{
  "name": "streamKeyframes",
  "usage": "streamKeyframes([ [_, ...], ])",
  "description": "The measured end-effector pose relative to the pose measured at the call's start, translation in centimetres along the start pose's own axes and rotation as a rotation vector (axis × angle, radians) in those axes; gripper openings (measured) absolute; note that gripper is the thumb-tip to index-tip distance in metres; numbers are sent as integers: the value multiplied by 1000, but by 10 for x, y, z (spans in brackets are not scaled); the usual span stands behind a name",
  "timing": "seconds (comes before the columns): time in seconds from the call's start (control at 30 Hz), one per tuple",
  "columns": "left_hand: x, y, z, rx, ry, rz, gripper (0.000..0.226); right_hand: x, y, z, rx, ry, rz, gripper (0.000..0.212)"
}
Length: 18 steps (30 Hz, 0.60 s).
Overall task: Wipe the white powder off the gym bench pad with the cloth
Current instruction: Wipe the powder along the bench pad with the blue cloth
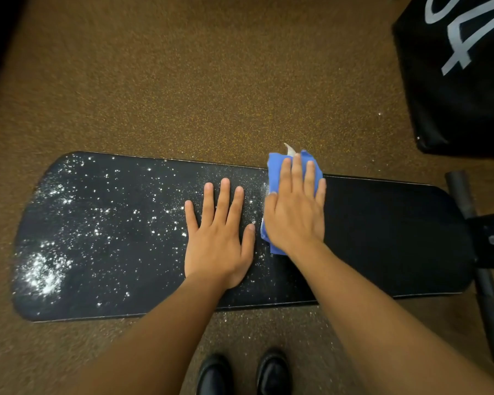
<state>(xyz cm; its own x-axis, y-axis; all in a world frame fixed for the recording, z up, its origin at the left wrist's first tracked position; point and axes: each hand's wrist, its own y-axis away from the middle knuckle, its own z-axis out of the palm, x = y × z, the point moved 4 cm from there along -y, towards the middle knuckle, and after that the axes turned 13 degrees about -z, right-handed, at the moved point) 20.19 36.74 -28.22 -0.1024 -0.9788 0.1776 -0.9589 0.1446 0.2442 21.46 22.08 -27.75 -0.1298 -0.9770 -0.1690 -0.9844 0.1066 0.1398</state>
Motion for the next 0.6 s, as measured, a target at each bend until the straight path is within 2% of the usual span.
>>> streamKeyframes([
  [0.17, 1, -1, 0, -7, 18, -2, 67, -12, 86, 11, -17, 22, -190, 66],
  [0.23, 0, 0, -1, -5, 13, -1, 67, 6, 107, 13, -18, 42, -185, 66],
  [0.37, 1, 0, -3, -10, 14, -5, 67, 38, 74, 5, -5, 60, -14, 71],
  [0.47, 1, 0, -2, -1, 14, -1, 66, 28, 19, -5, 11, -3, 90, 73],
  [0.6, 0, -1, 0, 4, 24, -1, 67, -11, 8, 1, 6, -12, -39, 68],
])
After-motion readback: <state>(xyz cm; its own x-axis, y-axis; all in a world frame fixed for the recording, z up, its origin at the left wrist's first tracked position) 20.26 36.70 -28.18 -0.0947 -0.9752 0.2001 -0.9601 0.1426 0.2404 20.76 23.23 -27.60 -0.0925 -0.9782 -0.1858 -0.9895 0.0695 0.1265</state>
